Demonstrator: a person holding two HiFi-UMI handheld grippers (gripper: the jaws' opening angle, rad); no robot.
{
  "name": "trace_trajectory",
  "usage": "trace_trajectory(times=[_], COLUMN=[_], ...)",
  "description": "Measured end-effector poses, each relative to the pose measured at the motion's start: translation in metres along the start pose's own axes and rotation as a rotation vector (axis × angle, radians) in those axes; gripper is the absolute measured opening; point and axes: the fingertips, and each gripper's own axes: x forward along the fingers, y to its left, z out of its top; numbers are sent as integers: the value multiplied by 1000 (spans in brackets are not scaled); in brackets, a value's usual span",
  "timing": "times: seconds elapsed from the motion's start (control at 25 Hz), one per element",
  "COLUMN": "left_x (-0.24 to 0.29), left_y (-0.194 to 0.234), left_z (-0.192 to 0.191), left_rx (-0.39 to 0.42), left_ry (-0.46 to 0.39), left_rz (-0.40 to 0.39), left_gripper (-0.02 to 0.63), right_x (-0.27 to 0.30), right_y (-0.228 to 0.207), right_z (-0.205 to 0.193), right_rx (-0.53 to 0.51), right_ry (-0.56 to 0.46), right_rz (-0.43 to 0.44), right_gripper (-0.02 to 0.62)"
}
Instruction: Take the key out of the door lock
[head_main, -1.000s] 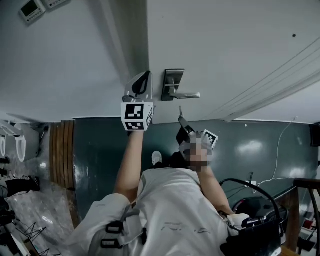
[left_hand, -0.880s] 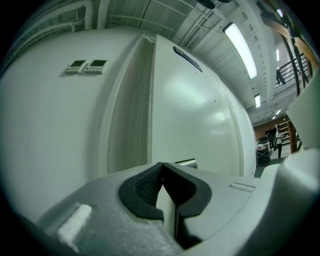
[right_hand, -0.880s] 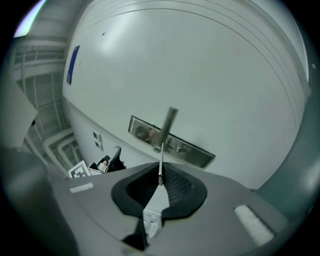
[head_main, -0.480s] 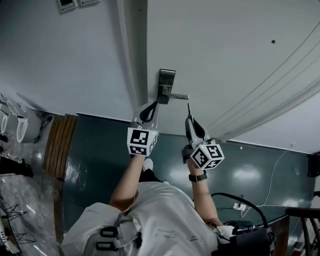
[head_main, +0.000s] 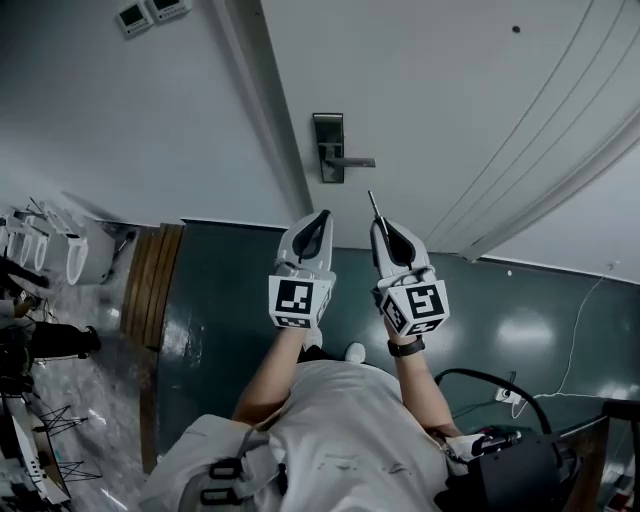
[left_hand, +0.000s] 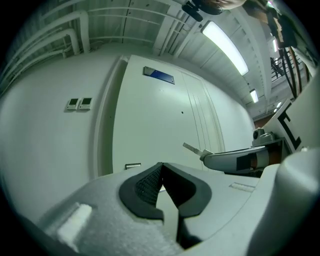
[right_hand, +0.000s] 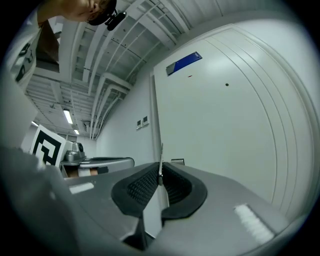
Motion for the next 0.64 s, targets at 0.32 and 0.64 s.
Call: trace_trajectory(times=[0.32,0.64], left_x=[-10,3], left_y=[10,21], left_z=[9,5], left_rx=[3,-1], left_ry=[-29,-39], left_rz=[6,-5], left_gripper=[0,0], right_x=[4,14], right_y=[19,11], right_z=[21,26], right_rx=[-70,-79], right_ry=[-42,-117], right_rz=[8,-15], right_gripper=[23,23])
